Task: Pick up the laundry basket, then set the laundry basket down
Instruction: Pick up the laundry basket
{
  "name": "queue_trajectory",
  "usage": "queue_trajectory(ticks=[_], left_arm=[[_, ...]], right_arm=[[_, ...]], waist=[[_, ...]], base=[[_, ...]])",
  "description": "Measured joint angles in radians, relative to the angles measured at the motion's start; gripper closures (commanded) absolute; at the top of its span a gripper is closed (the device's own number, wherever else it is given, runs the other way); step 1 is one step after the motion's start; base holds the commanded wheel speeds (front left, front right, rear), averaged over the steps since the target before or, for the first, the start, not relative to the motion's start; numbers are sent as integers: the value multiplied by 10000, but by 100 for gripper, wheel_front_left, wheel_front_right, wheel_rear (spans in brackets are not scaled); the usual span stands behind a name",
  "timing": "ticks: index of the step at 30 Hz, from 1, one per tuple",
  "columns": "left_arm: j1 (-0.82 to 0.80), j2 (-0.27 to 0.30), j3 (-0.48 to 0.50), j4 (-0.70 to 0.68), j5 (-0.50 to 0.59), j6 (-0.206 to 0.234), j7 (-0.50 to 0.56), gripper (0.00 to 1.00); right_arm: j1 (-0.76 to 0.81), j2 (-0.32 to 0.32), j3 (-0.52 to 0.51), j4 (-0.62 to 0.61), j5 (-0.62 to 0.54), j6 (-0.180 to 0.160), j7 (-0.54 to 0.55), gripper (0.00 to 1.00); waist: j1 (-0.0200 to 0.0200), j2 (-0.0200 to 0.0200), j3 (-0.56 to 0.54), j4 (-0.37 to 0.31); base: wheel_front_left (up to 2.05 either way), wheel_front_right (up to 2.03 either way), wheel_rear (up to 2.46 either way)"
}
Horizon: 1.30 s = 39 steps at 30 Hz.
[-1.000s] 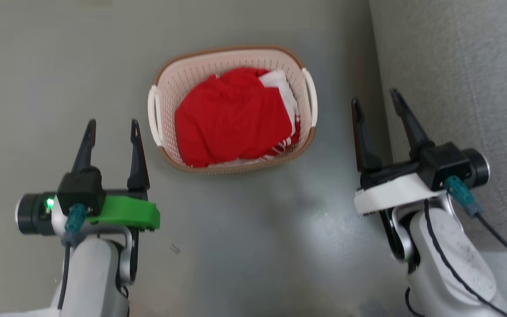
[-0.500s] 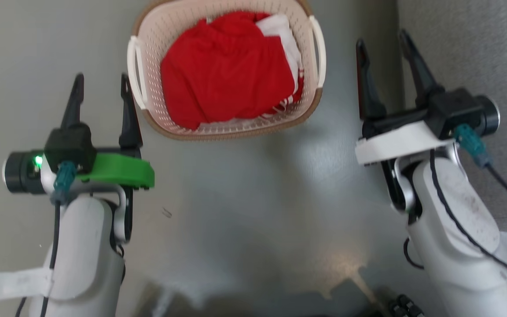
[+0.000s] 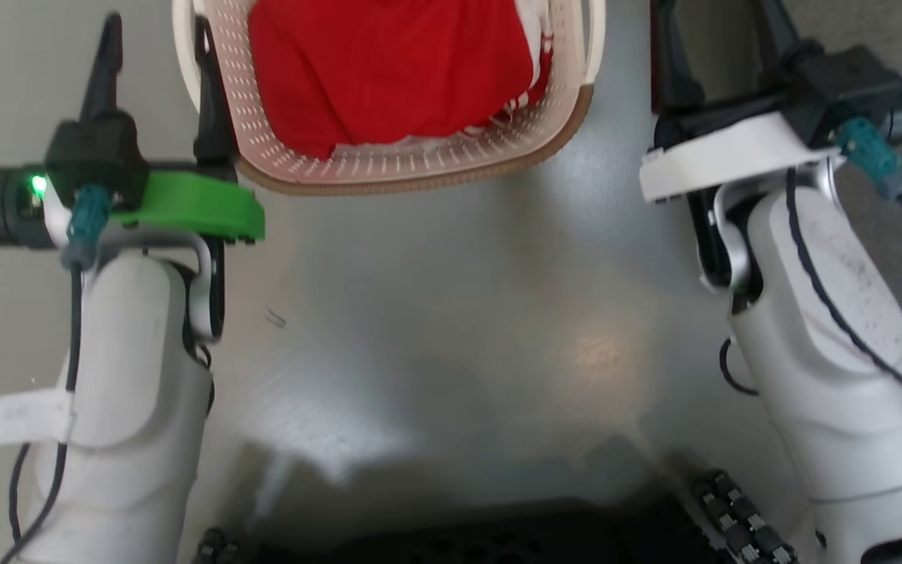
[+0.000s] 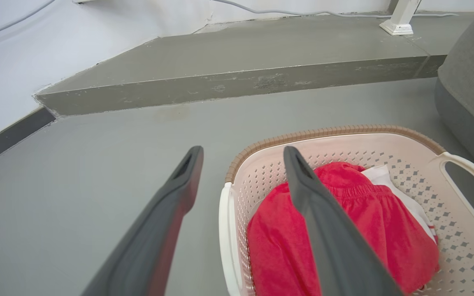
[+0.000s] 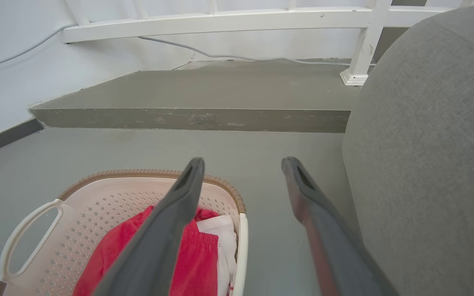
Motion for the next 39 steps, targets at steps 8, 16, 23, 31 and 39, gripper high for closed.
queue_trajectory(ticks=[8,16,23,31,39], left_arm=[[-642,-31,-46,1089,2,-13,0,0],[-1197,-46,-23,2207,0,-36,48,0],[-1617,-44,23,3035,-81,-123,236,0],[-2161,-54,8,3875,-134,-307,485,0],[-2644,-84,8,4878,-345,-389,851,0]], right_arm=[[-710,-6,-52,924,351,-12,0,0],[-1262,-15,63,1954,713,-12,0,0],[-1775,-17,474,2987,1137,0,2,0],[-2339,-29,1060,4149,1534,144,6,0],[-2881,-38,1666,5256,2234,238,504,0]], waist=[[0,0,871,-15],[0,0,1153,2],[0,0,1221,25],[0,0,1334,44],[-1,0,1362,84]], base=[[0,0,0],[0,0,0],[0,0,0],[0,0,0],[0,0,0]])
